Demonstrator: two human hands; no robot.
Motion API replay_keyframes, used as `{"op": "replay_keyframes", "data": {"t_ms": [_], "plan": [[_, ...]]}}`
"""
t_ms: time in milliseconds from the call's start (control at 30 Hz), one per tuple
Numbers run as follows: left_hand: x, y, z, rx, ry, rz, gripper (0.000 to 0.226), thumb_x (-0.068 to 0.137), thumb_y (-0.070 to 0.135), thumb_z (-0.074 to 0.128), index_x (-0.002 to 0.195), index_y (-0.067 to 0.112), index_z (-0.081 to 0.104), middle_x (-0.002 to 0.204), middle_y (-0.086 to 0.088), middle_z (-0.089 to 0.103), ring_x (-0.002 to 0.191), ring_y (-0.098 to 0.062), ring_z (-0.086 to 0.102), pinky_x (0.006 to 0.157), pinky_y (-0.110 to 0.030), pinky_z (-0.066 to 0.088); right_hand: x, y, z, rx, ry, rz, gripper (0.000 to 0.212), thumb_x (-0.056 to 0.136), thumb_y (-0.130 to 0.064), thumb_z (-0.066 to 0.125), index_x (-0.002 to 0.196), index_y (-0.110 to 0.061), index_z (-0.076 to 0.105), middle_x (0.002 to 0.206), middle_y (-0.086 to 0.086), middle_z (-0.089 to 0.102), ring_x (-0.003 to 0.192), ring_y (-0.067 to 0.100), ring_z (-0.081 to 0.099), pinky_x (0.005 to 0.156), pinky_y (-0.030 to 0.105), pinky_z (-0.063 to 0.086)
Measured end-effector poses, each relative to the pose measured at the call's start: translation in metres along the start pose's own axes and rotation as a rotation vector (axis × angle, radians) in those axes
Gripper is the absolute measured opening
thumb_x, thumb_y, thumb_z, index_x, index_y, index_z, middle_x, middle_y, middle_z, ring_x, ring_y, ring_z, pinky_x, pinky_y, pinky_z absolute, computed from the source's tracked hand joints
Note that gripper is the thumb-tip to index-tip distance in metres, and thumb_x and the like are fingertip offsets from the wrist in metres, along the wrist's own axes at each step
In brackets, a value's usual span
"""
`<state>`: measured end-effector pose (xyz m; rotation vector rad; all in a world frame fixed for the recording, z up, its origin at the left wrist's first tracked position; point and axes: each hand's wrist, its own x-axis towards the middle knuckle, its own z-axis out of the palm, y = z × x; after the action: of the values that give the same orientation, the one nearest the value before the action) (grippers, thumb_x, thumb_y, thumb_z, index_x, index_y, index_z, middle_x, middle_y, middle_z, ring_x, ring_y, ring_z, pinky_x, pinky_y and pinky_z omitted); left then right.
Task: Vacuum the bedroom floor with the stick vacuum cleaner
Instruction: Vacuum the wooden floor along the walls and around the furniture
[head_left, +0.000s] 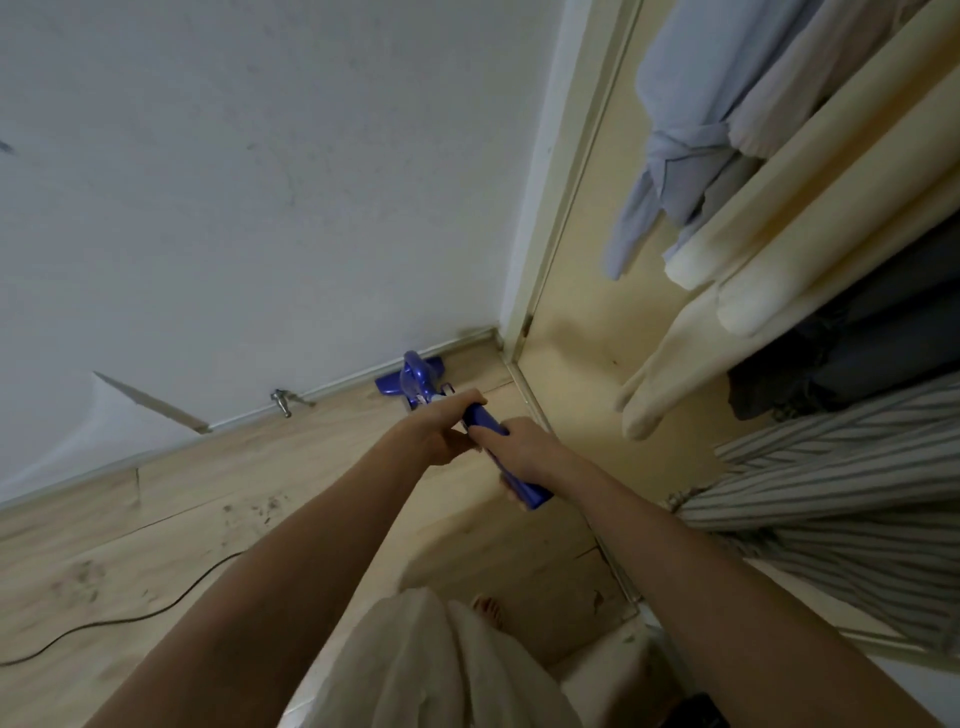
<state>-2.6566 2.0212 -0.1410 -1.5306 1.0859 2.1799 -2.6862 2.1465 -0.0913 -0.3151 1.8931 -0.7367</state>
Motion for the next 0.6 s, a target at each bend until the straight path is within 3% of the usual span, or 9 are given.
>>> {"op": "replay_keyframes", "data": {"t_ms": [100,233,333,467,600], "plan": [[-0.006,0.000,-0.024,-0.028,-0.008,-0.006,0.020,0.084,0.012,0.065,0.095,0.003,0.051,0.084,-0.015,0.060,0.075,-0.023,0.062,0.080,-0.031,0.054,-0.006,-0.012,0.015,0.020,-0.044,-0.039,0.023,0.098,-0.039,0.049,0.095,-0.016,0.048,0.072,0.005,0.052,0.051,0.012,0.050,0.041,0.019,0.045],[-0.018,-0.007,-0.044,-0.027,-0.026,-0.013,0.034,0.086,0.012,0.066,0.111,-0.001,0.047,0.096,-0.018,0.058,0.080,-0.026,0.061,0.085,-0.034,0.053,-0.019,-0.021,0.019,-0.050,-0.084,-0.042,0.025,0.098,-0.039,0.048,0.100,-0.014,0.049,0.071,0.004,0.053,0.047,0.009,0.052,0.040,0.018,0.044],[-0.024,-0.015,-0.049,-0.039,-0.049,-0.033,0.028,0.087,0.011,0.065,0.103,0.000,0.046,0.097,-0.016,0.053,0.076,-0.024,0.058,0.074,-0.034,0.054,-0.025,-0.016,0.024,-0.054,-0.086,-0.015,0.031,0.099,-0.042,0.047,0.101,-0.011,0.050,0.067,0.004,0.054,0.039,0.006,0.050,0.039,0.019,0.043],[-0.018,-0.019,-0.056,-0.020,-0.026,-0.014,0.035,0.084,0.010,0.068,0.110,0.001,0.047,0.098,-0.019,0.059,0.076,-0.025,0.061,0.069,-0.033,0.056,-0.013,-0.007,0.048,-0.010,-0.015,-0.002,0.040,0.099,-0.045,0.045,0.107,-0.006,0.052,0.067,0.005,0.055,0.041,0.010,0.051,0.044,0.024,0.044],[-0.010,-0.016,-0.076,0.006,0.029,0.012,0.044,0.080,0.010,0.072,0.116,0.001,0.048,0.102,-0.021,0.062,0.082,-0.028,0.065,0.079,-0.039,0.057,0.001,-0.008,0.081,0.128,0.003,0.011,0.037,0.099,-0.045,0.044,0.100,-0.009,0.049,0.069,0.007,0.056,0.046,0.015,0.052,0.050,0.028,0.046]]}}
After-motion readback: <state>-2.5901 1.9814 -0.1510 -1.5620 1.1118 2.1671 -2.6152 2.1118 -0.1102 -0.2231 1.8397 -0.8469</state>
